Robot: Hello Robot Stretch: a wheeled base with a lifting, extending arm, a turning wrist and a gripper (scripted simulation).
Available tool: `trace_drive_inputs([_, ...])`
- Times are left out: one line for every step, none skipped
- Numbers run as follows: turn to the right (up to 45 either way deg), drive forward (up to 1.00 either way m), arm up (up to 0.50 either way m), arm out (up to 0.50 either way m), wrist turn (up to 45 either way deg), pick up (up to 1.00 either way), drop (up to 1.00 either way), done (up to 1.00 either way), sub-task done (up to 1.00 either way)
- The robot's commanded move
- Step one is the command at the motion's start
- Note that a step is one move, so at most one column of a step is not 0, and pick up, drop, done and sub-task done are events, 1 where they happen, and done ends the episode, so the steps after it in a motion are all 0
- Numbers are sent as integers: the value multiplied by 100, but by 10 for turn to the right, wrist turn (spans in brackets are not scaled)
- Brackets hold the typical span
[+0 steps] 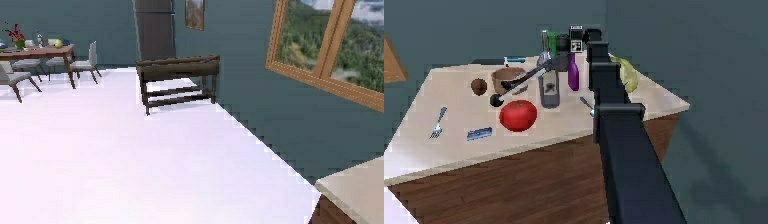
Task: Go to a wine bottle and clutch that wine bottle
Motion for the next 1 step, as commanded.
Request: trace_drive_inputs([0,0,0,0,450,0,0,0,0])
